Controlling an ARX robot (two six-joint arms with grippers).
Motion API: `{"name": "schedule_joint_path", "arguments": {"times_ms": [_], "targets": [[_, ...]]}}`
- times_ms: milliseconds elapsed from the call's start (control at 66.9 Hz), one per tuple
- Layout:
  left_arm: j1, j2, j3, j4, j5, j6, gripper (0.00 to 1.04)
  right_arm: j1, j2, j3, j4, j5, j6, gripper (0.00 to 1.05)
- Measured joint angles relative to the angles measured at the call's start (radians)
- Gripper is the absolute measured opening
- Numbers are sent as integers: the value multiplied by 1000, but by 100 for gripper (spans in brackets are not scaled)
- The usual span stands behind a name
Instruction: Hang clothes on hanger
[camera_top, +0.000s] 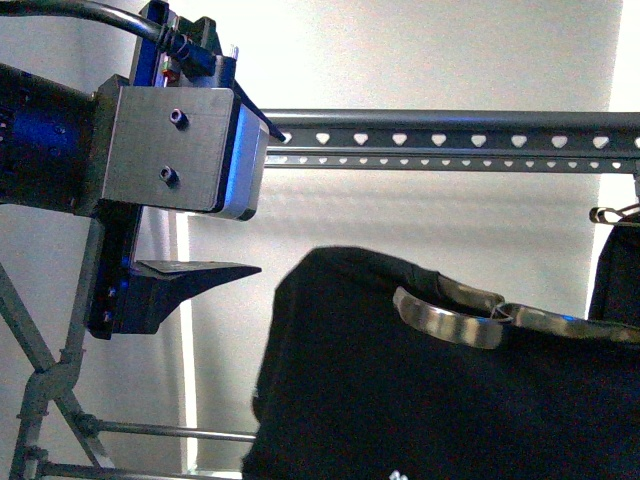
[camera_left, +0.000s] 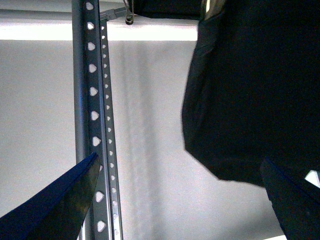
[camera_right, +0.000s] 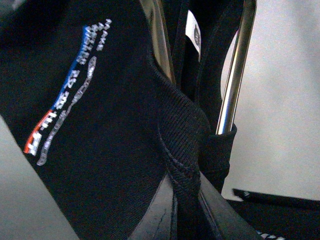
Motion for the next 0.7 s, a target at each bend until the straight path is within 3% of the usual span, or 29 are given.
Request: {"name": "schedule_joint_path", "arguments": {"times_ms": [179,344,702], "targets": [[0,0,0,0,-10,-4,98,-42,0,66,-143,-84,149,5],[0,0,0,0,-19,-4,98,-56,-19,129,-192,-132,426,5],[0,0,0,0,-38,-4,98,-3,-27,115,-38,-76,873,5]]}}
